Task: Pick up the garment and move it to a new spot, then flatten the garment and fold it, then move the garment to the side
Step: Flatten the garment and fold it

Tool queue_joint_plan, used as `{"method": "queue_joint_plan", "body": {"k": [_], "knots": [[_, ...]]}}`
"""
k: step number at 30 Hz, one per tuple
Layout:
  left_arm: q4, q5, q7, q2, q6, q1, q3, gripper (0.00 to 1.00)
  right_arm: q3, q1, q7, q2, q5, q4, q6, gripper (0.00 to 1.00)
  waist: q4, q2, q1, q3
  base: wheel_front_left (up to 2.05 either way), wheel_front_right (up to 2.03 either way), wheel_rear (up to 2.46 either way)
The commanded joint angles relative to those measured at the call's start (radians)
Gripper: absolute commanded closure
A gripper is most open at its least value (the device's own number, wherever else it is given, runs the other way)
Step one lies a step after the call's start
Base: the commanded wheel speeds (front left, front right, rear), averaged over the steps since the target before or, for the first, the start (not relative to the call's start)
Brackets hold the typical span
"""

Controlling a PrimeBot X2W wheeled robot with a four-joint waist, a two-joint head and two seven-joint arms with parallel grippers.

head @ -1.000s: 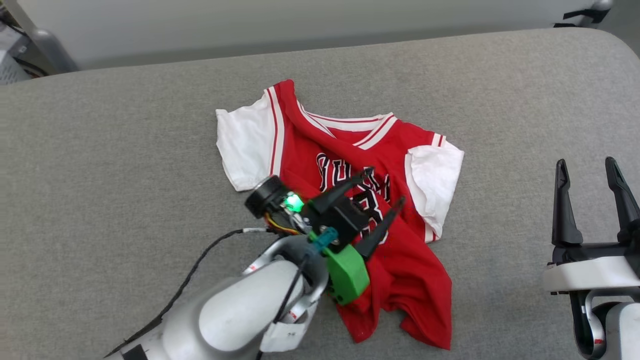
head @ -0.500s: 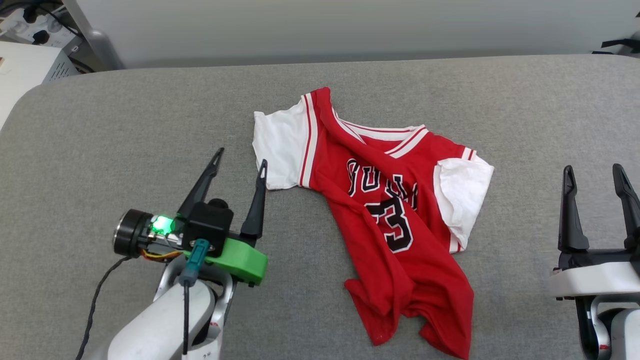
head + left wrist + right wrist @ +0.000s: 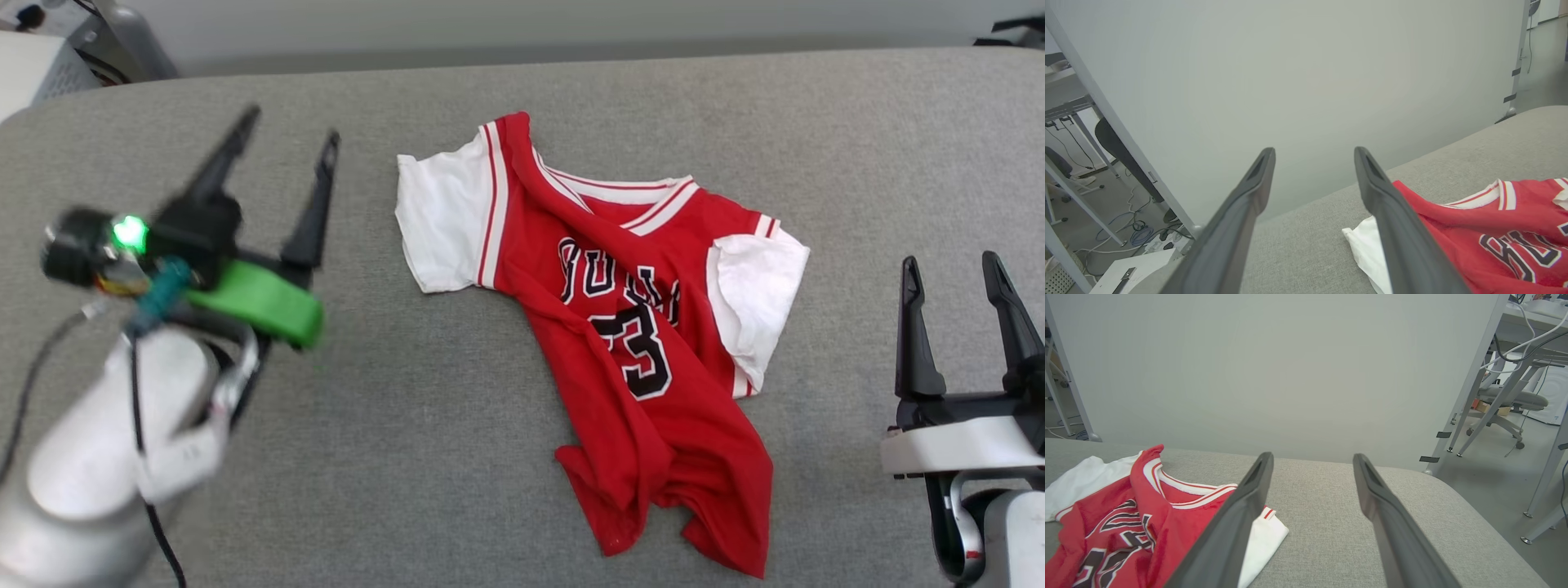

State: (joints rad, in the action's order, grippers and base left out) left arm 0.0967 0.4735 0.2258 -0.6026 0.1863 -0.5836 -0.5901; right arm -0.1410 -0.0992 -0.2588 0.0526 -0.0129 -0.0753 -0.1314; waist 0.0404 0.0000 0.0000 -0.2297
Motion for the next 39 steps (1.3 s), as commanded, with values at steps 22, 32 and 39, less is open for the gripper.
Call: {"method": "queue_joint_plan", "body": {"k": [22, 32, 39], "knots": [[0.498, 0.289, -0.801, 0.053, -0.311, -0.524, -0.145, 0.00, 0.078, -0.133, -0.003, -0.002, 0.012, -0.003, 0.001, 0.00, 0.155, 0.0000, 0.0000, -0.238, 0.00, 0.00, 0.00], [0.636, 0.320, -0.878, 0.081, -0.317, -0.498, -0.292, 0.00, 0.104, -0.160, -0.003, -0.002, 0.024, 0.013, 0.001, 0.00, 0.176, 0.0000, 0.0000, -0.262, 0.00, 0.00, 0.00], [0.603, 0.331, -0.634, 0.045, -0.317, -0.493, -0.328, 1.00, 0.094, -0.149, -0.003, -0.002, 0.023, 0.023, 0.001, 0.00, 0.157, 0.0000, 0.0000, -0.223, 0.00, 0.00, 0.00]]}}
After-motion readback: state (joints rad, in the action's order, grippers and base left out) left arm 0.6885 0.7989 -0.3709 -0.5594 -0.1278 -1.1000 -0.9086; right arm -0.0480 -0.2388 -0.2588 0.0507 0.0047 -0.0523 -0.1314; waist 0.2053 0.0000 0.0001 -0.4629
